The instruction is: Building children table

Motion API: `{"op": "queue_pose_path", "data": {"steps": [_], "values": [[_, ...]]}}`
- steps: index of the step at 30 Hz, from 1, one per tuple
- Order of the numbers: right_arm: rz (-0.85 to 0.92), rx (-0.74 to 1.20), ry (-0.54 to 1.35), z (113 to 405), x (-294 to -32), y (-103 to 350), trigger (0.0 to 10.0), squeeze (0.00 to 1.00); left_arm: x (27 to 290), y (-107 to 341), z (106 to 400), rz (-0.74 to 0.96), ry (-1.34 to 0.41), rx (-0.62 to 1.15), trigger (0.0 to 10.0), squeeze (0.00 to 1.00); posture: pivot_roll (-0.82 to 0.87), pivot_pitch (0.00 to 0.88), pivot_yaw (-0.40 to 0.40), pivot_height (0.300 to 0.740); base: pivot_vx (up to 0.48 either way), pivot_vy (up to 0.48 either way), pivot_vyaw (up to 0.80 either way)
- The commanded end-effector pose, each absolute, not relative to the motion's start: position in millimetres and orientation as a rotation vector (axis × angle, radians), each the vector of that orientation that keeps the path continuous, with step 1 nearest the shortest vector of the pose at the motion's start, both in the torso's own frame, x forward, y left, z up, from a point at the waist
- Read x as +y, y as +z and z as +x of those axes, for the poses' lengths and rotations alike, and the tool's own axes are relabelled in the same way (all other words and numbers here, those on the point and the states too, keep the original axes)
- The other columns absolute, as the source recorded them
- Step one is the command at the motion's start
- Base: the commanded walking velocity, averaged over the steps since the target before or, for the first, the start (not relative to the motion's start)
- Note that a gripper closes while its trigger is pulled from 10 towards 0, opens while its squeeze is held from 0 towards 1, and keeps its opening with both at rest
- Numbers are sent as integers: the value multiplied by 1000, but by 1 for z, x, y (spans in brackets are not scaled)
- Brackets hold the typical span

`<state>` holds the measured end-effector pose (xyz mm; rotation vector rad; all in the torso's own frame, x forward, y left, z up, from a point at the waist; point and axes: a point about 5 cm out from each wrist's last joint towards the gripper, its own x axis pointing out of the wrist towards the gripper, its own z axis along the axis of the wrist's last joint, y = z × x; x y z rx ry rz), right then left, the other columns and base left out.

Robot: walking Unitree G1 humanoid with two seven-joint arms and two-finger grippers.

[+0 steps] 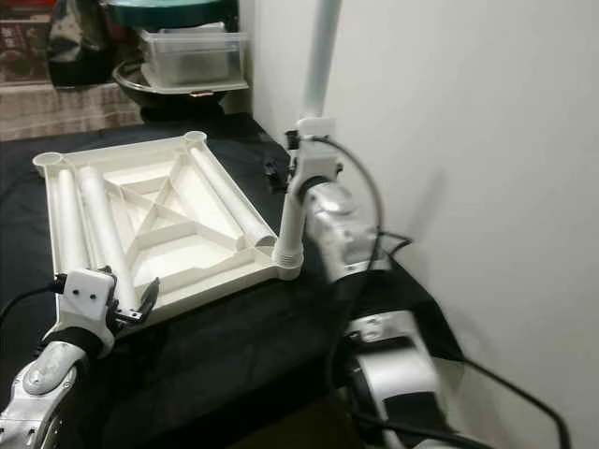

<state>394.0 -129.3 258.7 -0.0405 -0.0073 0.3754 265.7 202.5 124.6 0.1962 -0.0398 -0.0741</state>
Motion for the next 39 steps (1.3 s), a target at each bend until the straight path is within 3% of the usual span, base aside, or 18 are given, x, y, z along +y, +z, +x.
{"op": "queue_pose_path", "data": {"steps": [1,7,10,11,12,13,14,15,21,24,28,31,33,34,35,36,37,39], "values": [[-20,-17,495,393,-130,268,10000,0,203,122,265,200,-70,-27,10000,0,64,0,-106,740,0,0,0],[-33,-65,717,392,-148,271,10000,0,203,122,266,201,-73,-28,10000,0,67,0,-104,740,0,0,0],[-48,-55,714,397,-153,266,10000,0,203,123,267,202,-76,-32,10000,0,71,0,-105,740,0,0,0],[-54,-46,716,399,-151,263,7725,0,203,124,267,203,-77,-34,10000,0,75,0,-105,740,0,0,0],[-54,-46,716,399,-151,263,7725,0,203,124,267,203,-77,-34,10000,0,75,0,-105,740,0,0,0],[-59,-39,727,400,-151,262,3569,0,203,124,267,203,-77,-35,10000,0,75,0,-105,740,0,0,0],[-59,-39,727,400,-151,262,3569,0,203,124,267,203,-77,-35,10000,0,75,0,-105,740,0,0,0],[-62,-27,719,402,-149,258,0,0,203,125,268,204,-77,-36,10000,0,83,0,-106,740,0,0,0],[-56,-5,686,407,-148,252,0,0,205,127,267,210,-79,-43,10000,0,98,0,-115,740,0,0,0],[-56,57,471,415,-157,244,0,0,207,128,265,211,-73,-46,10000,0,107,0,-123,740,0,0,0],[-92,111,-93,418,-187,229,0,0,207,127,262,205,-67,-47,10000,0,103,0,-125,740,0,0,0],[4,93,-176,411,-163,217,0,0,206,127,263,198,-68,-50,10000,0,97,0,-114,740,0,0,0],[88,90,-107,396,-116,208,0,0,202,128,265,193,-80,-54,10000,0,92,0,-96,740,0,0,0],[88,90,-107,396,-116,208,0,0,202,128,265,193,-80,-54,10000,0,92,0,-96,740,0,0,0],[141,95,70,384,-68,214,2863,0,200,130,267,195,-96,-57,10000,0,87,0,-90,740,0,0,0],[151,97,131,382,-56,218,2863,0,200,130,268,197,-100,-59,10000,0,87,0,-90,740,0,0,0],[130,70,190,382,-50,225,10000,0,201,131,268,198,-101,-60,10000,0,86,0,-92,740,0,0,0],[91,21,226,387,-55,233,10000,0,203,132,269,200,-96,-61,10000,0,83,0,-99,740,0,0,0]]}}
